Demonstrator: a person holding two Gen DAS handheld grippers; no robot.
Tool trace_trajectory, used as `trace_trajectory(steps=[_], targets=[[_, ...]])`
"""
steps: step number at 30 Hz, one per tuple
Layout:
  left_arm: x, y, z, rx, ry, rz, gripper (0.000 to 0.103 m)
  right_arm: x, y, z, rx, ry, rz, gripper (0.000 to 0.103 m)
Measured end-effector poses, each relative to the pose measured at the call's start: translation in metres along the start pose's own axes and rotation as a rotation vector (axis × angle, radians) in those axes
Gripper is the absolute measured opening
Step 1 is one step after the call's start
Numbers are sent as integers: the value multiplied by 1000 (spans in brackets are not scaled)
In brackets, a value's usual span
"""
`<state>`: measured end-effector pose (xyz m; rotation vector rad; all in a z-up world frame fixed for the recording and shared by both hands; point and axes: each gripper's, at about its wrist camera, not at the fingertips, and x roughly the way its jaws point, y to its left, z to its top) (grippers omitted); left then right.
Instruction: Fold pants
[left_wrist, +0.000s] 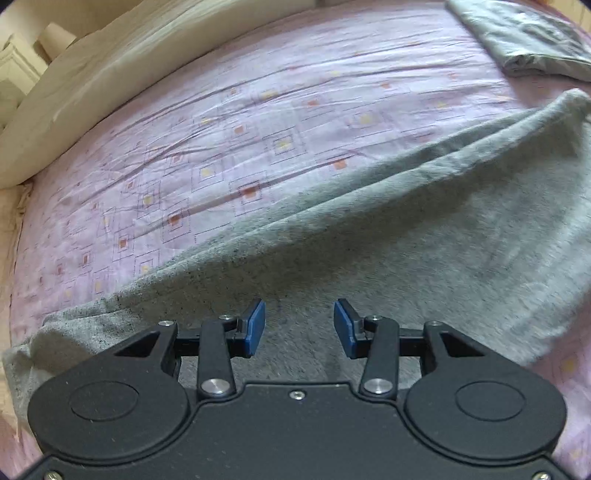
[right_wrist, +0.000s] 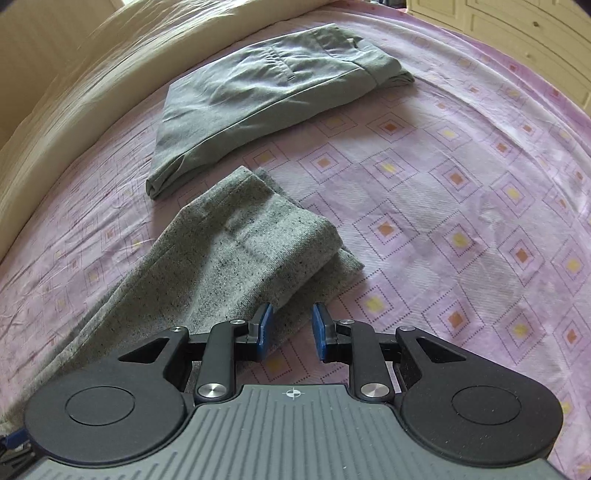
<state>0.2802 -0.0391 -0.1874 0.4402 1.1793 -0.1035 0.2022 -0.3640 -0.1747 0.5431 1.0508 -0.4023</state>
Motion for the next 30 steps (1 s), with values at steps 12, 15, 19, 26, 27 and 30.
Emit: trace_trajectory(steps=[12, 15, 19, 26, 27, 30], targets=[[37, 21, 31, -75, 120, 112, 59, 26, -2, 12, 91, 50, 128, 15], [35, 17, 32, -55, 116, 126, 59, 23, -3, 12, 132, 64, 205, 0], [29, 19, 34, -47, 105, 131, 59, -7, -3, 16, 91, 16, 213, 0], [-2, 28, 29, -107, 65, 115, 59, -3, -14, 11, 56, 89, 204, 4], [-9, 28, 26, -118, 56, 102, 59, 1, -13, 8, 52, 99, 206, 4], [-27, 24, 13, -138, 37, 69, 59, 6, -7, -4, 95, 126, 294, 4]])
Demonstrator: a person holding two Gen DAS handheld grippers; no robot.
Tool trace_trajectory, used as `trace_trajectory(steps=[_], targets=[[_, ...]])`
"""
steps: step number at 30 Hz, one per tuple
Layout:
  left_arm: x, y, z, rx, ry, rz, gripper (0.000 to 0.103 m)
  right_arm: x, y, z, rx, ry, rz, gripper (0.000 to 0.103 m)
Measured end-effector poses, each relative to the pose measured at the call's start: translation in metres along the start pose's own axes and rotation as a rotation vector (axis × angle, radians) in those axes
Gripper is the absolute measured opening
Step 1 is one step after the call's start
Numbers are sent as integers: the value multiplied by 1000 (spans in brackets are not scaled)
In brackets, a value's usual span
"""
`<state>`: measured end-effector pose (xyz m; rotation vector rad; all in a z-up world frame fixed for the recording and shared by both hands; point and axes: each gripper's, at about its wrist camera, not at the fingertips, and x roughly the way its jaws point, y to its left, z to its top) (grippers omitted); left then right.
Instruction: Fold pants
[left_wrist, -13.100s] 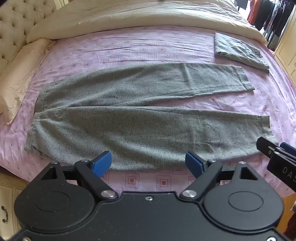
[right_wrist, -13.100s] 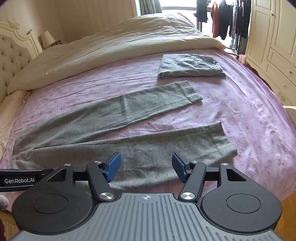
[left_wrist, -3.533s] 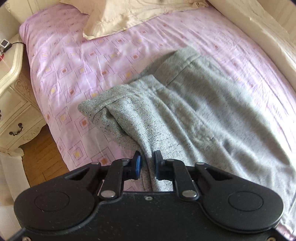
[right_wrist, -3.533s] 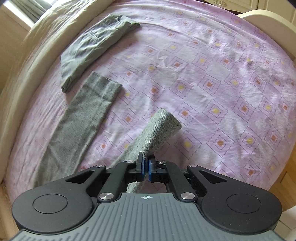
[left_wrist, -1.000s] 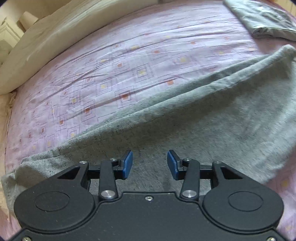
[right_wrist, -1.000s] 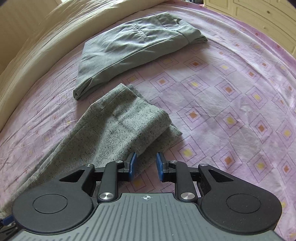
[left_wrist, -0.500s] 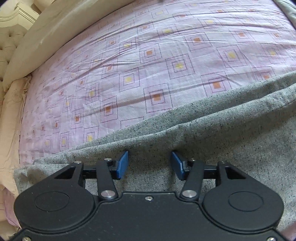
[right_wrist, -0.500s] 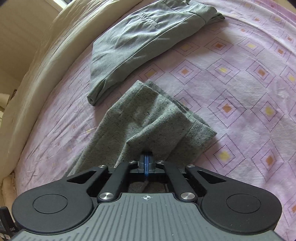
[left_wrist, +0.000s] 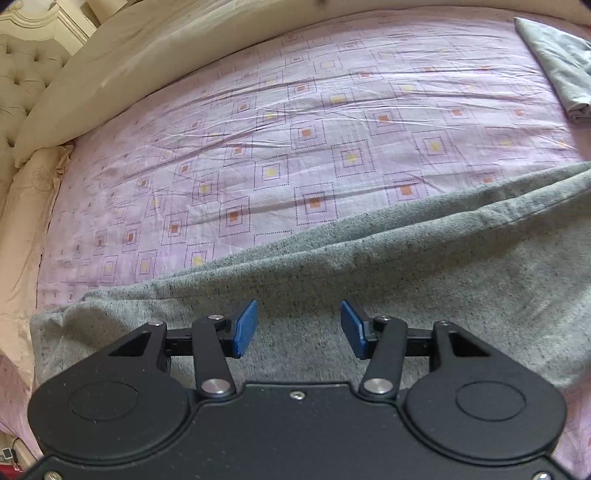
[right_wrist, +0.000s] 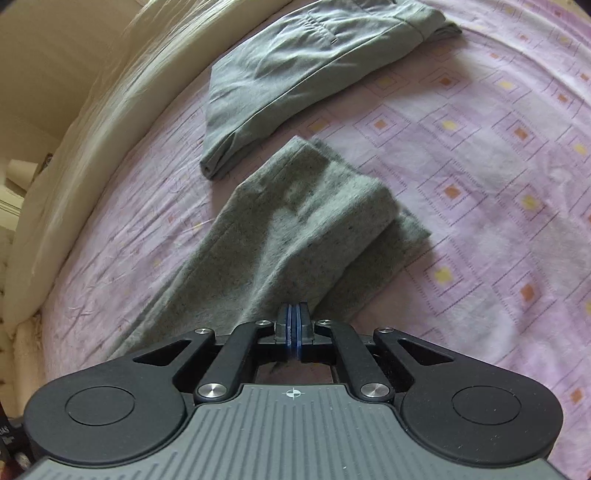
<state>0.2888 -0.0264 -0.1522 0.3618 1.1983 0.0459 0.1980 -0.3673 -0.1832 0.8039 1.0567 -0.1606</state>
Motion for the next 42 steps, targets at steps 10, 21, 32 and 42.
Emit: trace_trajectory(steps=[10, 21, 32, 42], targets=[[-48, -18, -62, 67, -56, -75, 59, 16, 44, -24, -55, 76, 82, 0], [-63, -89, -111, 386, -199, -39, 63, -3, 83, 23, -57, 67, 106, 4], [-19, -91, -110, 394, -76, -52, 8, 0, 35, -15, -76, 131, -23, 5], [-31, 3, -30, 33, -4, -297, 7, -4, 44, -20, -129, 127, -11, 5]])
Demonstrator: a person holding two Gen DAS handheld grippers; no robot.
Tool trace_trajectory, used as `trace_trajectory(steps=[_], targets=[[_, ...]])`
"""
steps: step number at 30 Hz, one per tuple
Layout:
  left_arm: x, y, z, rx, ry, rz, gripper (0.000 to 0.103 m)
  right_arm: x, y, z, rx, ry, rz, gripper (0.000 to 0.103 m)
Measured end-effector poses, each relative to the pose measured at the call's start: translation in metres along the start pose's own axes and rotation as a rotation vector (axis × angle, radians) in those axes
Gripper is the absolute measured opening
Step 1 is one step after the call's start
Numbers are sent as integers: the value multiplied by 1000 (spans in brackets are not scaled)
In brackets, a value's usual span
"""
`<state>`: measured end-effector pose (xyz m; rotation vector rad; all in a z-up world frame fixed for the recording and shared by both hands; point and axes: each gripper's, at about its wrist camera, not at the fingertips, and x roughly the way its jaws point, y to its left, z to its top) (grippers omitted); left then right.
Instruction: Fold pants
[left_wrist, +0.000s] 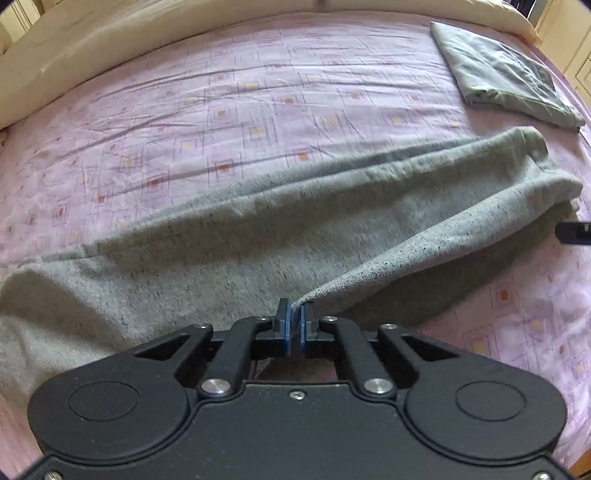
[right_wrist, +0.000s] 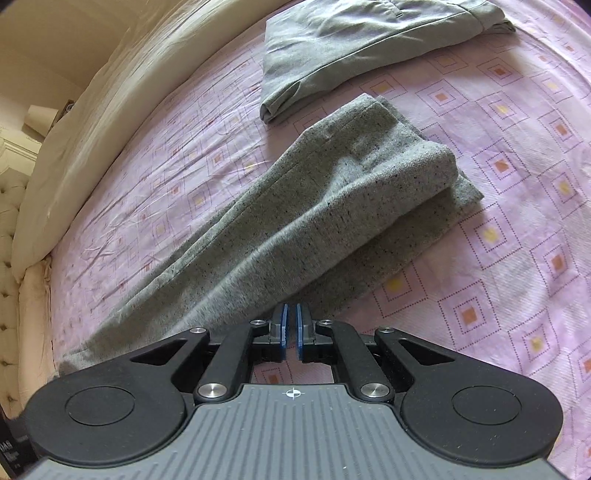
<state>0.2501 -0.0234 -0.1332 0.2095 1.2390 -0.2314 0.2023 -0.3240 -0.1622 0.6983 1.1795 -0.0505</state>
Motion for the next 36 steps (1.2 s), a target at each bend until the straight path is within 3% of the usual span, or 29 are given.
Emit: trace_trajectory(steps=[4, 5, 6, 7, 12, 13, 14, 15, 19, 23, 24, 26, 28, 30, 33, 36], targets=[[3, 5, 16, 14, -2, 3, 7, 14, 5, -7, 40, 25, 16, 9], [3, 5, 17, 20, -1, 4, 7, 18, 6, -8, 61, 33, 19, 15], [6, 7, 19, 27, 3, 2, 7, 25, 6, -10, 95, 44, 18, 29], [8, 7, 20, 35, 7, 0, 7, 32, 5, -13, 130, 54, 19, 32], [8, 6, 19, 72, 11, -6, 7, 57, 0, -21, 297, 49, 25, 32], [8, 7, 19, 70, 11, -9, 7, 60, -1, -23, 335, 37, 32, 29], [7, 7, 19, 65, 12, -14, 7, 61, -2, -24, 360, 21, 33, 20], [6, 8, 19, 58, 11, -21, 7, 60, -2, -26, 369, 6, 20, 3], [5, 5, 11, 47, 14, -76, 7, 45, 0, -33, 276, -6, -56, 1], [19, 0, -9, 71, 131, -170, 17, 40, -10, -43, 263, 33, -104, 3], [16, 2, -13, 77, 124, -178, 18, 35, -10, -42, 239, 33, -121, 5], [5, 9, -15, 82, 95, -188, 19, 15, -9, -36, 166, -5, -126, 5], [-9, 22, -11, 73, 51, -197, 38, -9, -6, -28, 84, -82, -145, 5], [-17, 37, -4, 53, 0, -183, 48, -28, -5, -17, 21, -164, -150, 7], [-19, 63, 10, 8, -39, -179, 48, -38, -6, 11, -40, -259, -162, 29], [-10, 77, 23, -14, -37, -133, 48, -31, -7, 41, -80, -306, -170, 30]])
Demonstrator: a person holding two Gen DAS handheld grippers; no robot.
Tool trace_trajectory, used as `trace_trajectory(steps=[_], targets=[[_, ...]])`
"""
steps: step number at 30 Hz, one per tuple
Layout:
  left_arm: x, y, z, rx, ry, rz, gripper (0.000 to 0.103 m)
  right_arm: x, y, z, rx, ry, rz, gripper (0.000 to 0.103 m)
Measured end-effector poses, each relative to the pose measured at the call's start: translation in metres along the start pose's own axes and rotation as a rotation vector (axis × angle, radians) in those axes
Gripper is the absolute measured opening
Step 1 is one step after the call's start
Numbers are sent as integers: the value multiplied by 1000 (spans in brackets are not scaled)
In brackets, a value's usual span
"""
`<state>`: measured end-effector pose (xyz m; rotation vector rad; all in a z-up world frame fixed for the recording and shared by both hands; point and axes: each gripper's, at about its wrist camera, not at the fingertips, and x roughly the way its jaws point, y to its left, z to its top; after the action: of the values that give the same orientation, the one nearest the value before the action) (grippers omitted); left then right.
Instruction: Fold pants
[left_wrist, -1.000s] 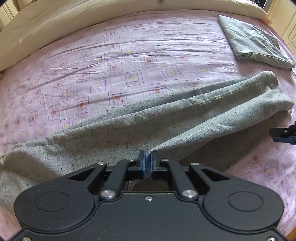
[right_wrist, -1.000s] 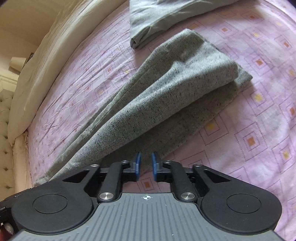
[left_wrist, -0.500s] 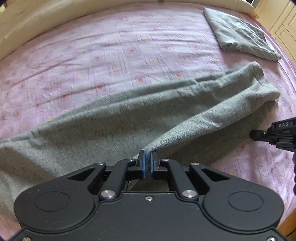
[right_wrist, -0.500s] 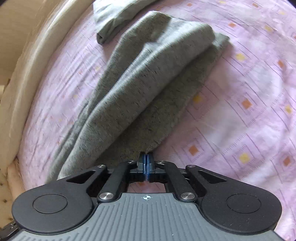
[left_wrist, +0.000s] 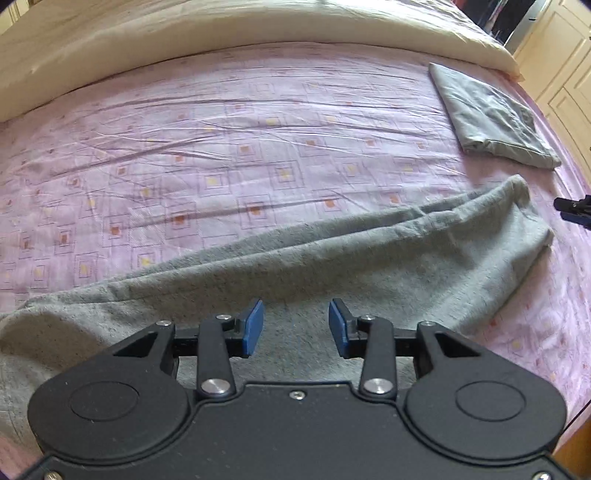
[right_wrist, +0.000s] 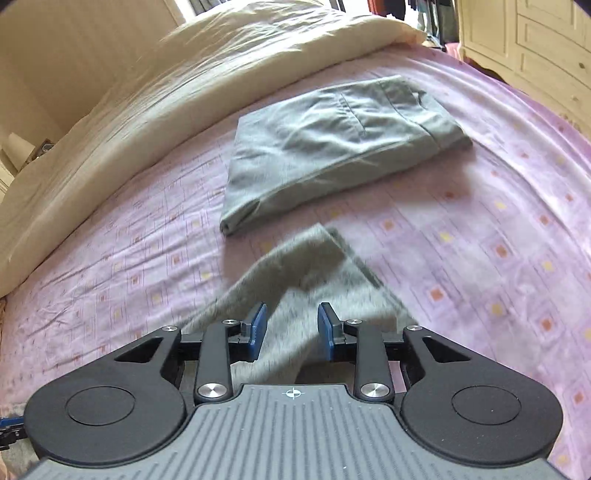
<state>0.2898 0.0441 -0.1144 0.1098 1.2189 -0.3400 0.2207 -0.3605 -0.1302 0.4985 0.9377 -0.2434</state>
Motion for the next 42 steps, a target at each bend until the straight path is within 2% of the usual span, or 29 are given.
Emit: trace_trajectory(steps=[6, 9, 15, 16, 17, 18, 20, 23, 24, 25, 26, 29, 32, 33, 34, 35, 36, 39, 42], targets=[[24, 7, -2, 118, 19, 105, 48, 55, 3, 34, -74, 27, -58, 31], [33, 6, -6, 144, 49, 115, 48, 72, 7, 38, -116, 26, -93, 31], [35, 4, -14, 163, 59, 103, 48, 94, 9, 41, -177, 92, -93, 29], [35, 3, -14, 175, 55, 106, 48, 94, 9, 40, -182, 102, -72, 15], [35, 1, -14, 191, 48, 107, 48, 93, 9, 39, -181, 106, -52, 5], [34, 0, -14, 206, 38, 108, 48, 90, 9, 39, -176, 110, -33, 0], [34, -6, -14, 253, 15, 117, 50, 81, 11, 37, -179, 89, -2, 0], [35, -15, -12, 329, -25, 128, 56, 72, 12, 38, -207, 47, -30, 4], [37, -17, -10, 347, -31, 120, 58, 72, 12, 39, -220, 34, -50, 16], [39, -19, -9, 359, -33, 108, 59, 75, 9, 42, -228, 30, -71, 33], [42, -20, -8, 367, -28, 97, 60, 77, 7, 43, -230, 33, -85, 38], [53, -24, -7, 393, -3, 90, 60, 88, -2, 44, -212, 62, -87, 40], [59, -25, -7, 405, -1, 95, 60, 93, -6, 42, -197, 82, -52, 39], [59, -26, -7, 405, -3, 91, 60, 93, -5, 41, -201, 83, -40, 32], [59, -26, -6, 406, -7, 87, 60, 91, -3, 40, -210, 78, -27, 16], [59, -27, -6, 411, -11, 85, 60, 88, -2, 39, -219, 71, -19, 7], [59, -29, -6, 422, -19, 87, 60, 84, -1, 38, -223, 65, -2, 3], [59, -38, -8, 472, -43, 93, 60, 61, 2, 37, -211, 6, 16, 3], [60, -48, -11, 520, -72, 101, 60, 34, -4, 36, -131, -64, 4, 3]])
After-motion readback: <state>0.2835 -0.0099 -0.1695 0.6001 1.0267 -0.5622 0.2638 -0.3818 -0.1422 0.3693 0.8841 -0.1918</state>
